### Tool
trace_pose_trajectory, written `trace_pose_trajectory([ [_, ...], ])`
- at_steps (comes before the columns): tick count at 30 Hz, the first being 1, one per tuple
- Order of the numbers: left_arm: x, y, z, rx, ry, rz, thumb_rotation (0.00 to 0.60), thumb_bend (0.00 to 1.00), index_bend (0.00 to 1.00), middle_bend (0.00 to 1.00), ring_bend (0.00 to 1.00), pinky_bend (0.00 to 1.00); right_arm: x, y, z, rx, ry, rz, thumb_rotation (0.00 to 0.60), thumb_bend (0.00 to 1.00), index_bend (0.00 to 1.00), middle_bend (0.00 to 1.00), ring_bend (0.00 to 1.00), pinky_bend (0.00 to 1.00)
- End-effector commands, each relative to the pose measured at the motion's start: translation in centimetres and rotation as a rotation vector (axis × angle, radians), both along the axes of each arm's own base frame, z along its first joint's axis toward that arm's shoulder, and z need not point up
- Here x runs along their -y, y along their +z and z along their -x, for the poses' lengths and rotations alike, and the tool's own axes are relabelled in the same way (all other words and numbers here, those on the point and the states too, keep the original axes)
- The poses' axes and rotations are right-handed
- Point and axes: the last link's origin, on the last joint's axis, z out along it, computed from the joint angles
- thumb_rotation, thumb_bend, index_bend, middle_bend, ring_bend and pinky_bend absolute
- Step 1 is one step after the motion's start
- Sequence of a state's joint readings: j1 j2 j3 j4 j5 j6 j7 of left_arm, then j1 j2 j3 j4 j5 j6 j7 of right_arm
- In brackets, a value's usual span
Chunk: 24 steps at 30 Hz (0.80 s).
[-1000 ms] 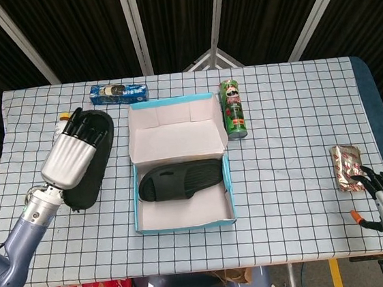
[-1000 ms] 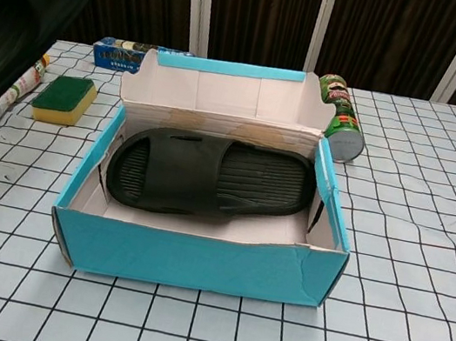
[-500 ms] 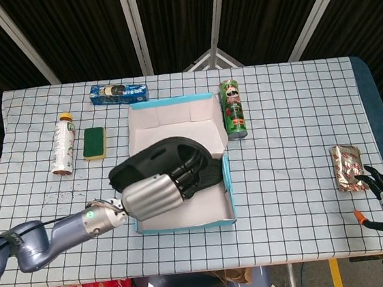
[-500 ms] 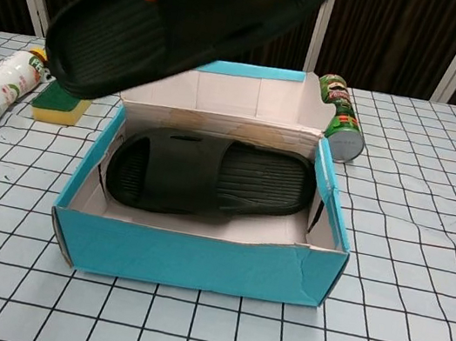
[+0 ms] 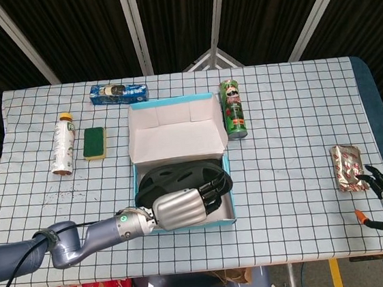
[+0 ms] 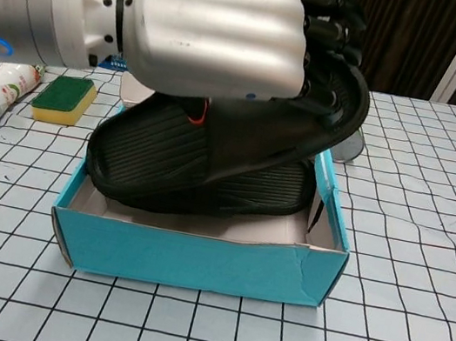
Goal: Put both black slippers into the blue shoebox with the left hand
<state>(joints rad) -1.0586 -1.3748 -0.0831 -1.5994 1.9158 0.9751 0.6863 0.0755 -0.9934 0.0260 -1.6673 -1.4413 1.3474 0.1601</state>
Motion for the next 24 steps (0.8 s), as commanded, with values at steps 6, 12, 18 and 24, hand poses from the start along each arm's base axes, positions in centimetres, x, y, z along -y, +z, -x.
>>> trace_pose_trajectory([
  [6,0.6,-2.9,0.8,-0.019,-0.005,0.074,0.600,0.46,0.56,0.56,0.14,0.10,0.0,0.0,0.1,-0.001,-0.008,0.002,0.600,0.31,0.21,0.10,0.16,0.09],
  [12,0.9,-4.6,1.8,-0.050,0.018,0.125,0.600,0.46,0.55,0.56,0.14,0.10,0.0,0.1,0.2,0.000,-0.011,0.004,0.600,0.31,0.21,0.10,0.16,0.09],
  [18,1.2,-6.0,3.1,-0.089,0.064,0.167,0.600,0.46,0.53,0.53,0.14,0.10,0.0,0.1,0.2,-0.001,-0.013,0.005,0.600,0.31,0.21,0.10,0.16,0.09],
  [24,1.2,-7.1,3.9,-0.111,0.084,0.183,0.600,0.46,0.51,0.48,0.13,0.10,0.0,0.1,0.1,-0.003,-0.014,0.003,0.600,0.31,0.21,0.10,0.16,0.09],
])
